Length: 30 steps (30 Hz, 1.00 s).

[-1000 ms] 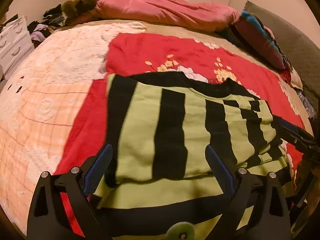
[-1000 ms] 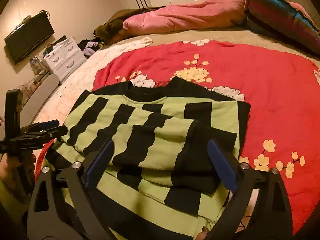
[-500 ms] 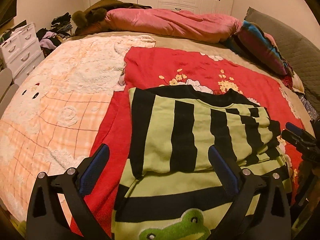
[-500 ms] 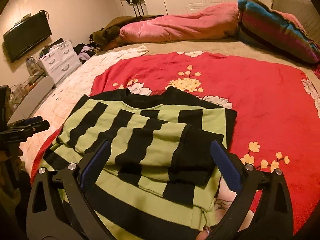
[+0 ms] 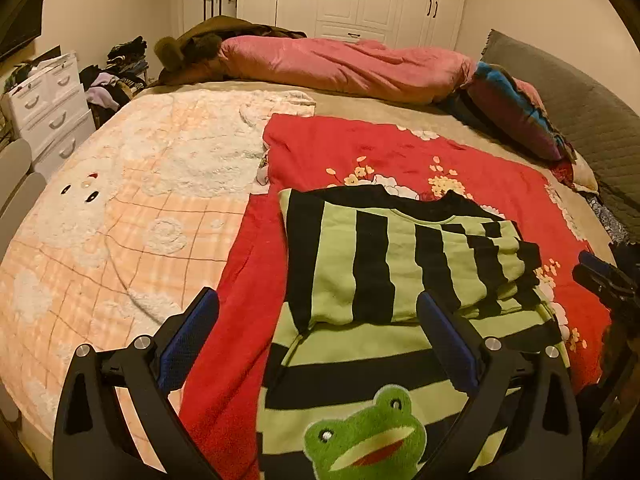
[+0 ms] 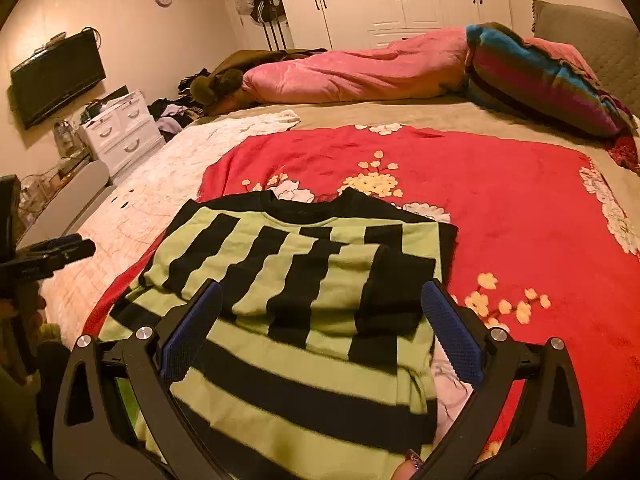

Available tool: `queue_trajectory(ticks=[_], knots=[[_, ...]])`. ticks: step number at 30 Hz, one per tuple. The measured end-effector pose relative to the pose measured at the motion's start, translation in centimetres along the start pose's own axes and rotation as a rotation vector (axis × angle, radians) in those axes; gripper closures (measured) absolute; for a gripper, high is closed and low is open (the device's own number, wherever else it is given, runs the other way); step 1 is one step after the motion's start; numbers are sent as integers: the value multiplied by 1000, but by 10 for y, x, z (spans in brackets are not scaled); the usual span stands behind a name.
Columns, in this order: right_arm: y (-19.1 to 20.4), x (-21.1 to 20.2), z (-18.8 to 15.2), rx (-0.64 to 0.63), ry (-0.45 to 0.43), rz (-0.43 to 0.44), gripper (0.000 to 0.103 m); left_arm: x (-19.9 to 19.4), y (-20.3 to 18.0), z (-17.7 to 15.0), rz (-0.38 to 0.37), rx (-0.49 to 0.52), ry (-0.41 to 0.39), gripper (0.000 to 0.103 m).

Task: Fold small clothes
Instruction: 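Move both grippers back to the sweater hem beside the frog patch, then grasp the sweater hem with both grippers and lift it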

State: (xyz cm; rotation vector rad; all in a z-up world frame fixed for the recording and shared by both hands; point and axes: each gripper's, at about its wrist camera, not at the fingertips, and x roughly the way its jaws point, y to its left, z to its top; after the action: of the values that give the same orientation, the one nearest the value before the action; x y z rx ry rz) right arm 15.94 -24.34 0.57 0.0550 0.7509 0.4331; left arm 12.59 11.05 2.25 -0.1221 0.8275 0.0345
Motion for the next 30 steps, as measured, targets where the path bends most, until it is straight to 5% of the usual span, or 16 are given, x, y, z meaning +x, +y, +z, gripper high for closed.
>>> queue_trajectory(ticks=[30], knots=[[19,-84,-68,-8,131,-88,9,-81,41,-56,-8,15,-7,4]])
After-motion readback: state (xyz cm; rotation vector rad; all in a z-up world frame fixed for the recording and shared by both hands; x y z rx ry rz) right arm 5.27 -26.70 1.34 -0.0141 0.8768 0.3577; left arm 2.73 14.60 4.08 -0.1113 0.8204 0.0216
